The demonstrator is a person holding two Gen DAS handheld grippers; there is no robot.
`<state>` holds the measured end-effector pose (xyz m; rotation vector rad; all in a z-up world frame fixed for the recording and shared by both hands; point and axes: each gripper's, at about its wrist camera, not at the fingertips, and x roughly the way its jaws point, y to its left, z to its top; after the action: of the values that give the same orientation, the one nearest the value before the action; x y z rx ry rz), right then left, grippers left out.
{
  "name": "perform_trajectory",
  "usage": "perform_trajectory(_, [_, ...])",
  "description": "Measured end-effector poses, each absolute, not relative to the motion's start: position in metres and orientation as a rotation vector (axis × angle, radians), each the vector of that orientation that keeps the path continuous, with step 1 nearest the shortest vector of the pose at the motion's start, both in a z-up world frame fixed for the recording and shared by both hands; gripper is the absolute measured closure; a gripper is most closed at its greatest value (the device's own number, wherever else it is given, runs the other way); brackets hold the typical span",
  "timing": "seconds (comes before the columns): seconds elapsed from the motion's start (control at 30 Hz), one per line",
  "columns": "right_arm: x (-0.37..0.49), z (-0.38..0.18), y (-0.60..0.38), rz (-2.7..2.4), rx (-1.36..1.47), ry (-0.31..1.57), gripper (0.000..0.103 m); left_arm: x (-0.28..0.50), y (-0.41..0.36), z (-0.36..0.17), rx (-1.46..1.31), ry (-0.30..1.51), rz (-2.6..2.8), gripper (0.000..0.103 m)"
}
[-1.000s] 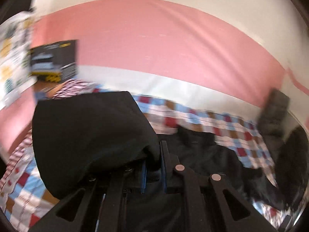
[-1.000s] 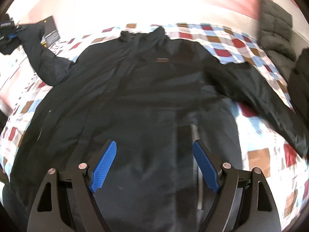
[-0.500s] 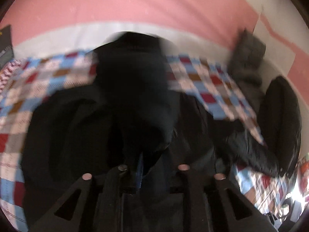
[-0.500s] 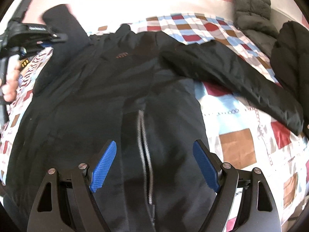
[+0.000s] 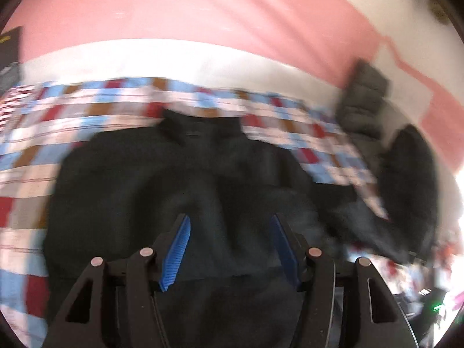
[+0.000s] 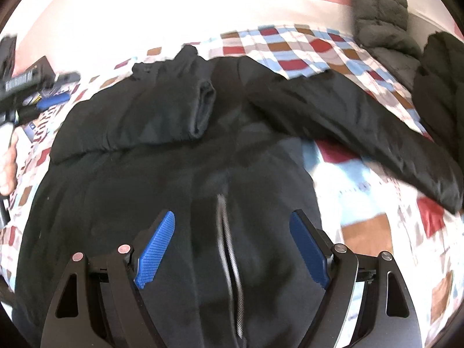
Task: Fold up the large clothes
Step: 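Lay the held sleeve across the jacket body and open the left tool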
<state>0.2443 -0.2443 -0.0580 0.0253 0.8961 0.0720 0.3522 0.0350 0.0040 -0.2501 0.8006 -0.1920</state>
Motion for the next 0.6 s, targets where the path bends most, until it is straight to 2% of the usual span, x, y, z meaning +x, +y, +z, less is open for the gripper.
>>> perform_trajectory(0.2, [0.278,-0.056,-0.215,0.120,0.002,0.873,0.022,0.373,0.127,-0.042,-0.281,0.863,0.052,0.045])
perform_trajectory(0.27, [0.293,-0.055,-0.204,0.140,-0.004,0.866,0.030,0.381,0.148,-0.065,-0.336,0.908,0.086,0.045])
perform_trajectory(0.33, [0.312,-0.056,-0.193,0.171,0.002,0.861,0.045,0.383,0.155,-0.085,-0.369,0.943,0.094,0.045])
perform_trajectory(0.4, [0.334,-0.062,-0.183,0.189,0.004,0.868,0.056,0.381,0.149,-0.097,-0.347,0.948,0.089,0.045])
perform_trajectory(0.6, [0.381,-0.098,-0.178,0.165,-0.016,0.956,0.058,0.377,0.129,-0.107,-0.238,0.930,0.089,0.034])
